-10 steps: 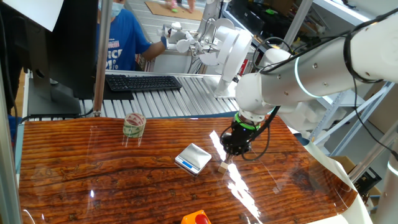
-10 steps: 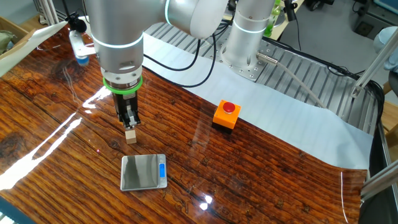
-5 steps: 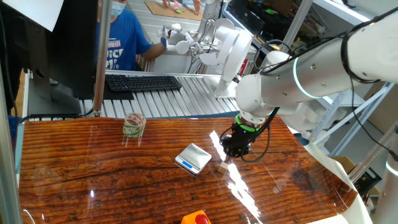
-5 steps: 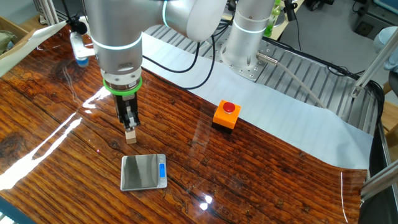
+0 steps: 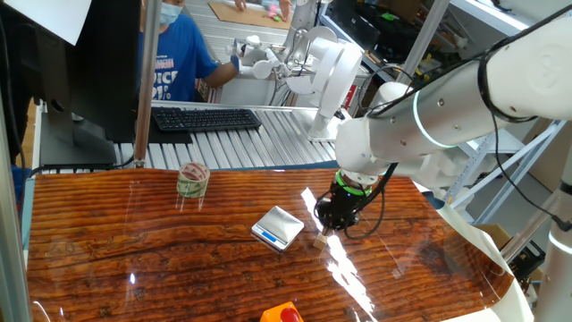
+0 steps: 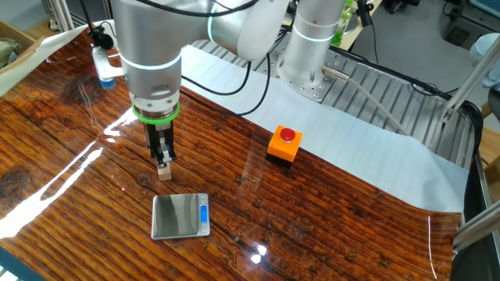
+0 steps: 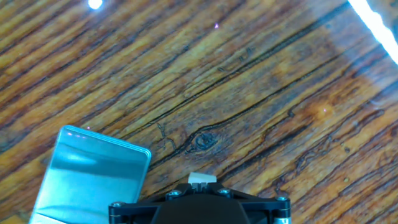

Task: Place the block on the scale

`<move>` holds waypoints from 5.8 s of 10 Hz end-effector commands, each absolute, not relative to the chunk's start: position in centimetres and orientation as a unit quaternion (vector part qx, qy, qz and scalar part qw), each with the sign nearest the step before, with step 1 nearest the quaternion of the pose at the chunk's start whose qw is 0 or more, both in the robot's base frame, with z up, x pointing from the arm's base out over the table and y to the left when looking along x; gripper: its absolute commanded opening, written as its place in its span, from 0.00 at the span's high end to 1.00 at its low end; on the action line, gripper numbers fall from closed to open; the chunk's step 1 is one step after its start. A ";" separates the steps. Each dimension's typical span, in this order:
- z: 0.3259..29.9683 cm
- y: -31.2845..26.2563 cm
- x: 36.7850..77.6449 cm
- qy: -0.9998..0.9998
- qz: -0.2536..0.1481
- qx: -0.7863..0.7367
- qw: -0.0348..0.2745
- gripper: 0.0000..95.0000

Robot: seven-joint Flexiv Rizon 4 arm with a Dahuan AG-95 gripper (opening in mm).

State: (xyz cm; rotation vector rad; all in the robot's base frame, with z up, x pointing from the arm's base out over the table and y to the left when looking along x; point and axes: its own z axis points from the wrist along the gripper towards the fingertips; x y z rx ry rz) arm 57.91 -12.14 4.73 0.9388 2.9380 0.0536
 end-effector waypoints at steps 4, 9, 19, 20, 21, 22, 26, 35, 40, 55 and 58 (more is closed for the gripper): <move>4.1 -12.1 58.0 0.948 0.025 0.315 0.028 0.80; 3.9 -12.1 57.9 0.946 0.030 0.323 0.029 0.80; 2.7 -12.1 57.5 0.943 0.040 0.328 0.035 0.60; 2.7 -12.0 57.5 0.943 0.043 0.328 0.035 0.60; 2.7 -12.0 57.5 0.943 0.043 0.327 0.035 0.60; 2.7 -12.0 57.5 0.943 0.043 0.327 0.035 0.60; 2.7 -12.0 57.5 0.945 0.044 0.323 0.035 0.60; 2.7 -12.0 57.5 0.945 0.043 0.321 0.043 0.80; 2.7 -12.0 57.5 0.949 0.044 0.309 0.045 1.00; 7.8 -8.6 60.5 0.944 0.047 0.325 0.008 1.00; 8.6 -6.4 61.9 0.941 0.045 0.335 0.005 1.00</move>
